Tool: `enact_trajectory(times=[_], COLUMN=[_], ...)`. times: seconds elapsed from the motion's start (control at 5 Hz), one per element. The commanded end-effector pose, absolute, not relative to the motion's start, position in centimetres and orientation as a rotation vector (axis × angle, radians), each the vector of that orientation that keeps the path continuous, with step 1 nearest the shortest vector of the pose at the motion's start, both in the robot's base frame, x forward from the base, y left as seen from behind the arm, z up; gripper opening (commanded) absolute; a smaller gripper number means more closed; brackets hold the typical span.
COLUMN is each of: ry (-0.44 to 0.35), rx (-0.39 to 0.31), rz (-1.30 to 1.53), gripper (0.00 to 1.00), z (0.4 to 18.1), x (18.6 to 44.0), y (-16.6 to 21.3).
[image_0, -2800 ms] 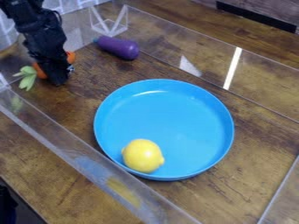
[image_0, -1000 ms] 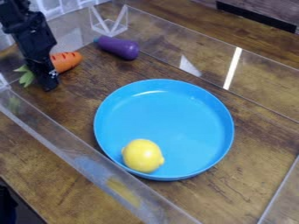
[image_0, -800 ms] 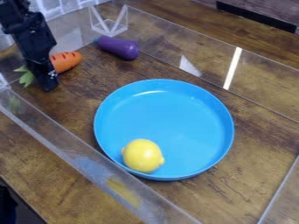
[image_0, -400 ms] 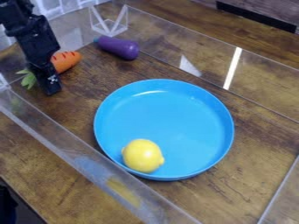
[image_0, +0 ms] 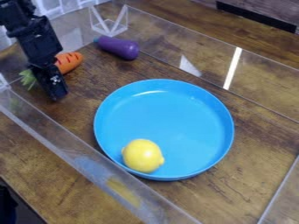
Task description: Remove the purple eggplant from the blue tray and put it on the table
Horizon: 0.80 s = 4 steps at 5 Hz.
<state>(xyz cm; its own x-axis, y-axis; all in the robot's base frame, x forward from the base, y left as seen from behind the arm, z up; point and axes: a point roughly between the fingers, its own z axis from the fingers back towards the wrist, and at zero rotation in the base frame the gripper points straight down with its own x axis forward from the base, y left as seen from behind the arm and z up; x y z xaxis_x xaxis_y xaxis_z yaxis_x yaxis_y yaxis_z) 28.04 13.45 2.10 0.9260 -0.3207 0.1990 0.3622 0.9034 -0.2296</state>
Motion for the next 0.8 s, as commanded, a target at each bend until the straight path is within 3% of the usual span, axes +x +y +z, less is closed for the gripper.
enact_trajectory(times=[0.0,0.6], ry=[-0.205,-0.220], rx=[-0.230,-0.250], rz=[-0.355,-0.375], gripper=[1.00,1.00], z=[4.5,5.0], x=[28.7,27.4], y=[14.7,16.6])
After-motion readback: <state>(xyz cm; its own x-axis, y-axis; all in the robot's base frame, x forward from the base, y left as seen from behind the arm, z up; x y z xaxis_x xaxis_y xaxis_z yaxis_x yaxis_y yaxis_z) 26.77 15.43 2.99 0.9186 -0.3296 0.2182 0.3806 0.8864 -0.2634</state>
